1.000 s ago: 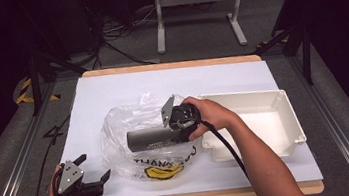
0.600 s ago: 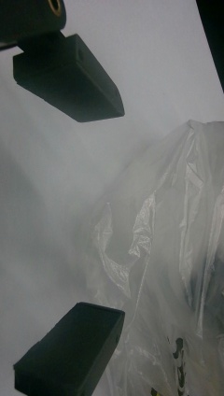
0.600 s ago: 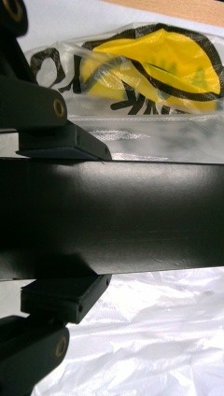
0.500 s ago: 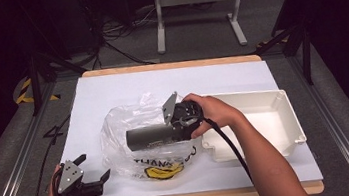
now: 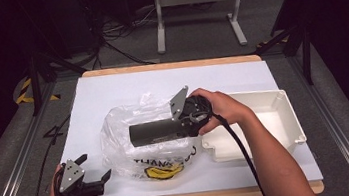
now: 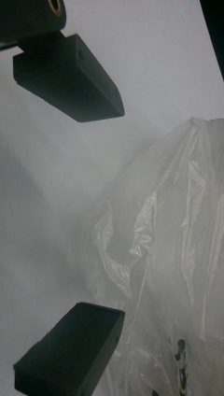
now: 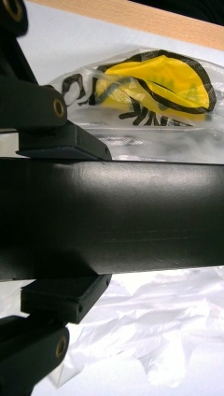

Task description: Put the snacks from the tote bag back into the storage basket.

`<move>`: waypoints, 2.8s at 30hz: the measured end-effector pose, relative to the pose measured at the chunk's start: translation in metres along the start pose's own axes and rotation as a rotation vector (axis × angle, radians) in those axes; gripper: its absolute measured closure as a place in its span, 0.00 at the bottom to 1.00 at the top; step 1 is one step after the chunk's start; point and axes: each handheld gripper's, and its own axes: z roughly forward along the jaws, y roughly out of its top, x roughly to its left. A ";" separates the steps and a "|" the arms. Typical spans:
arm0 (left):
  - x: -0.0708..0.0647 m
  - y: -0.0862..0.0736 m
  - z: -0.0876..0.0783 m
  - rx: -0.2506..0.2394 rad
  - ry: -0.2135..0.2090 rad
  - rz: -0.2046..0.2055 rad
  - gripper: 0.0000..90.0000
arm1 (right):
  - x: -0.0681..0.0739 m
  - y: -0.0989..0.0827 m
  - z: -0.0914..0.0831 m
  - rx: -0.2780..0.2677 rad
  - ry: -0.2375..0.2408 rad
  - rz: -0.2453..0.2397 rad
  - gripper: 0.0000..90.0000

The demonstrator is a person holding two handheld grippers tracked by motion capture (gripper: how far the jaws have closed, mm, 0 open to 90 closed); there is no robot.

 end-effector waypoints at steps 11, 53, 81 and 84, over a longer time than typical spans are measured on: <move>0.000 0.001 0.000 -0.010 0.008 -0.011 0.06 | 0.004 -0.013 -0.022 0.003 -0.025 0.012 0.48; -0.001 0.005 -0.005 -0.054 0.013 -0.034 0.06 | 0.020 -0.087 -0.084 0.016 -0.093 0.082 0.48; 0.000 0.003 -0.002 -0.028 0.008 -0.022 0.06 | 0.030 -0.139 -0.106 0.013 -0.112 0.148 0.48; 0.000 0.003 -0.002 -0.026 0.008 -0.024 0.06 | 0.032 -0.146 -0.110 0.004 -0.113 0.152 0.48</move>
